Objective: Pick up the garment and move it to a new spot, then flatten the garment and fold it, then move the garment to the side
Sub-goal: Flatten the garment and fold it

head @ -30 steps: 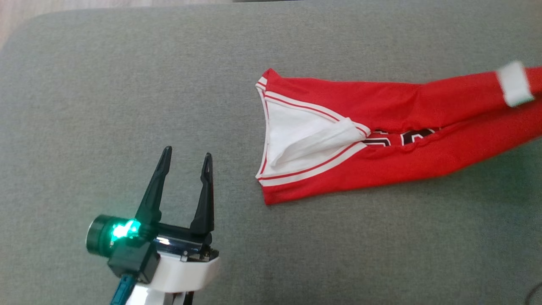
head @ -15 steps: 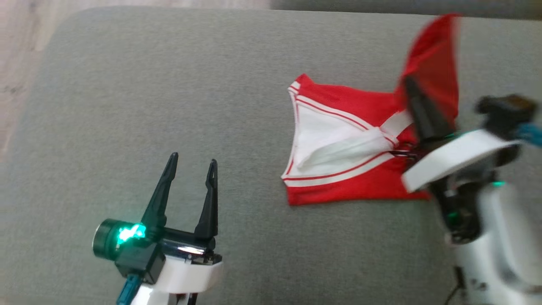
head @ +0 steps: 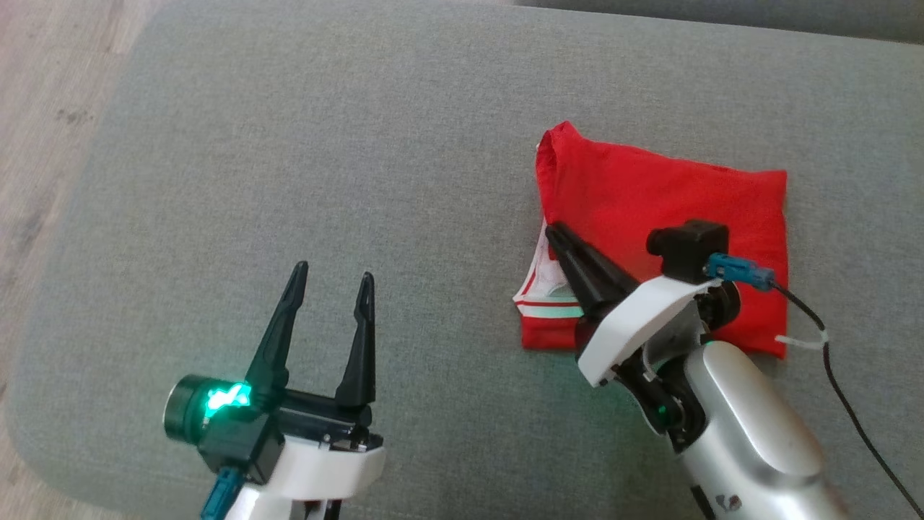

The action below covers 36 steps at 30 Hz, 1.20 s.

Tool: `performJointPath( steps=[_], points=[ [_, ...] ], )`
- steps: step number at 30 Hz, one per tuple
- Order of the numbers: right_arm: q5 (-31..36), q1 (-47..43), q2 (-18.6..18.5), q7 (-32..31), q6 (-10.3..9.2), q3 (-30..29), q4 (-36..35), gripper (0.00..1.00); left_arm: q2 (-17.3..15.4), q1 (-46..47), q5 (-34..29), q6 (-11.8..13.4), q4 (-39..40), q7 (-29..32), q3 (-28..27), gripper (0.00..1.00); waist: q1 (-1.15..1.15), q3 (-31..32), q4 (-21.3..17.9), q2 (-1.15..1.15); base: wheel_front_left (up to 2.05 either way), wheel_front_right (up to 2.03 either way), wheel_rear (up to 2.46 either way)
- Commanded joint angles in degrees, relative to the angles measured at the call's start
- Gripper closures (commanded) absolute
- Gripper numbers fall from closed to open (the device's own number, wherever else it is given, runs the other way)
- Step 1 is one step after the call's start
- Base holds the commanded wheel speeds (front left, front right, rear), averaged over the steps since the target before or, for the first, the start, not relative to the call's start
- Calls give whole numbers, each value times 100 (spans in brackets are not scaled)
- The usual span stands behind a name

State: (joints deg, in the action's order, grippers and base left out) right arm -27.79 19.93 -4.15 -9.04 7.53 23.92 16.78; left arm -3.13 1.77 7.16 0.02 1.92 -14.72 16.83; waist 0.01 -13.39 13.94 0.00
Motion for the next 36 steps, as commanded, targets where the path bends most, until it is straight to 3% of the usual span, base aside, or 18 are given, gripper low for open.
performJointPath(
  steps=[1,7,13,17,21,29,36],
  points=[
    [-142,237,122,184,-4,160,-190,0,24,98,24,39,159,-28,-137,0,-1,10,-11,0,0,0,0],
    [-101,229,80,852,-4,-293,-589,0,24,29,24,95,137,-28,-268,0,-1,174,-234,0,0,0,0],
    [158,-418,-458,1619,-4,-1081,-1195,0,24,-137,212,113,110,-28,-446,0,-1,528,-593,0,0,0,0],
    [261,-1021,-809,2135,-4,-1441,-1165,0,24,-298,341,114,13,-28,-529,0,-1,821,-807,0,0,0,0],
    [569,-1651,-930,2373,-4,-1532,-879,0,25,-556,420,93,-138,-28,-618,0,-1,1182,-977,0,0,0,0],
    [1328,-2678,-404,2401,-4,-1853,-876,0,25,-1105,328,-127,-464,-28,-844,0,-1,1625,-1166,0,0,0,0],
    [1647,-2976,-224,2402,-4,-1877,-950,0,25,-1263,238,-219,-547,-28,-992,0,-1,1800,-1228,0,0,0,0]
  ],
)
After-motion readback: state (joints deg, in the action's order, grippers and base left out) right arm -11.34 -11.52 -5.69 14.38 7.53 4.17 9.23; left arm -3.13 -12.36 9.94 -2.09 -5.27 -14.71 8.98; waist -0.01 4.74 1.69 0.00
